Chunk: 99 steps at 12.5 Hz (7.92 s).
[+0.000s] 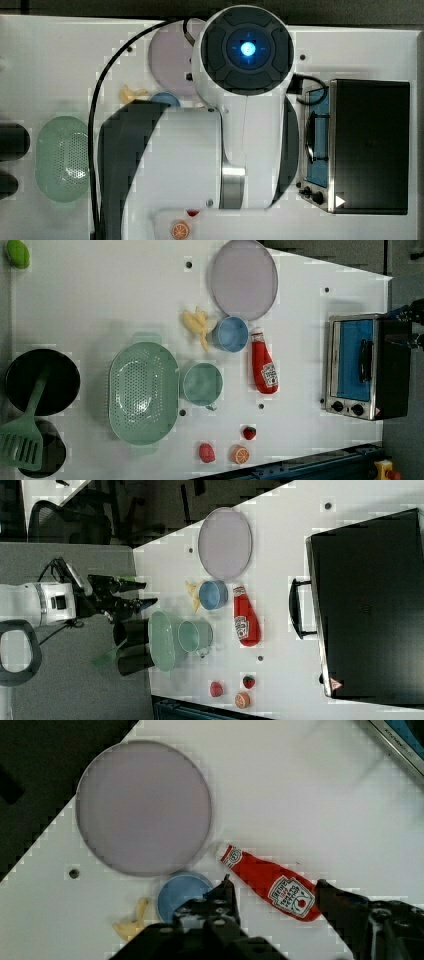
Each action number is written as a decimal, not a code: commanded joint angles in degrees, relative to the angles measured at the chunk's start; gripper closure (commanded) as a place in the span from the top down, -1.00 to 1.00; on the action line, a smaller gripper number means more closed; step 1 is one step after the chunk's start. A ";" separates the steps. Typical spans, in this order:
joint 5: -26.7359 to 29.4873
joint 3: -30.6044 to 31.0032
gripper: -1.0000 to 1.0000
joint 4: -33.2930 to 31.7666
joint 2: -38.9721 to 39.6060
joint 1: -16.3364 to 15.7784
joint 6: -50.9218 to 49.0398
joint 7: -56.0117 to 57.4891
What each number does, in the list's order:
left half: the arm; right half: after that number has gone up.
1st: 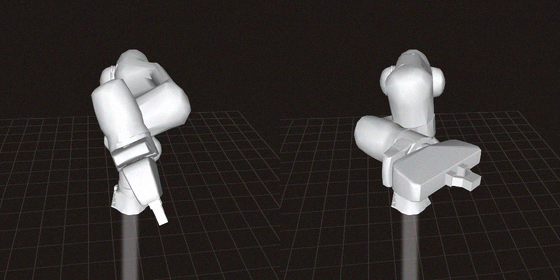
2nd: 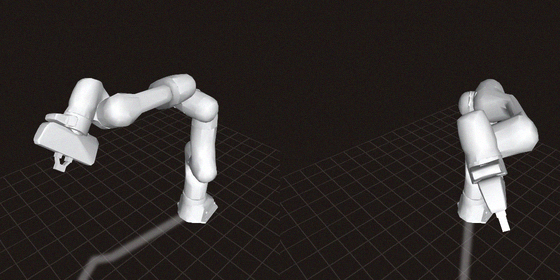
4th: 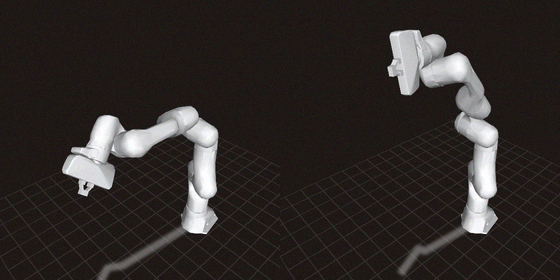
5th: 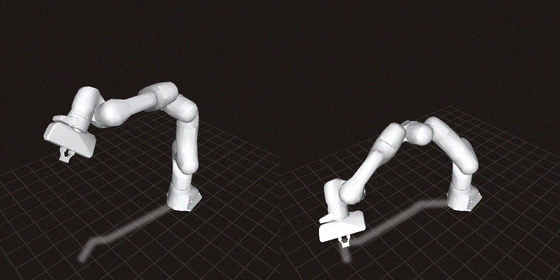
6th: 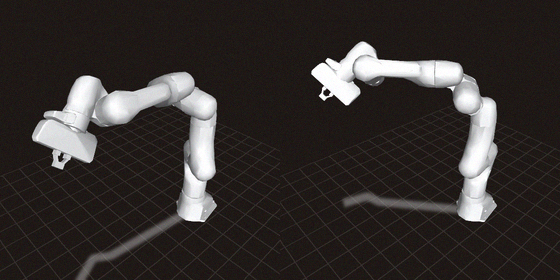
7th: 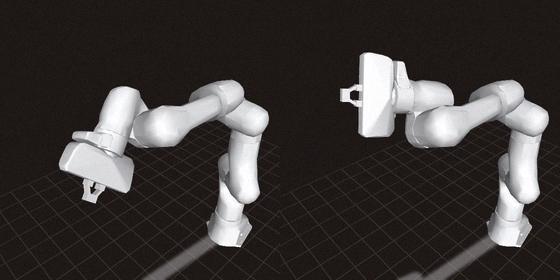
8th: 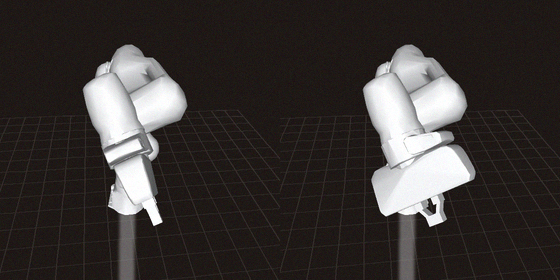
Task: Pick Ketchup from the table and place it in strainer.
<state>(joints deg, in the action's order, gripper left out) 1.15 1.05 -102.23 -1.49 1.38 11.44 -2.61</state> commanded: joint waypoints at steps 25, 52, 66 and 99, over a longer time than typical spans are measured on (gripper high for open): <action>-1.70 7.50 1.00 -30.11 15.89 5.04 37.50 55.57; -0.81 20.78 0.25 -20.63 -3.19 1.31 15.12 36.42; -4.15 38.67 0.25 -19.71 23.92 -6.45 45.30 7.19; 0.66 7.07 1.00 -7.19 -7.94 9.96 1.36 -1.89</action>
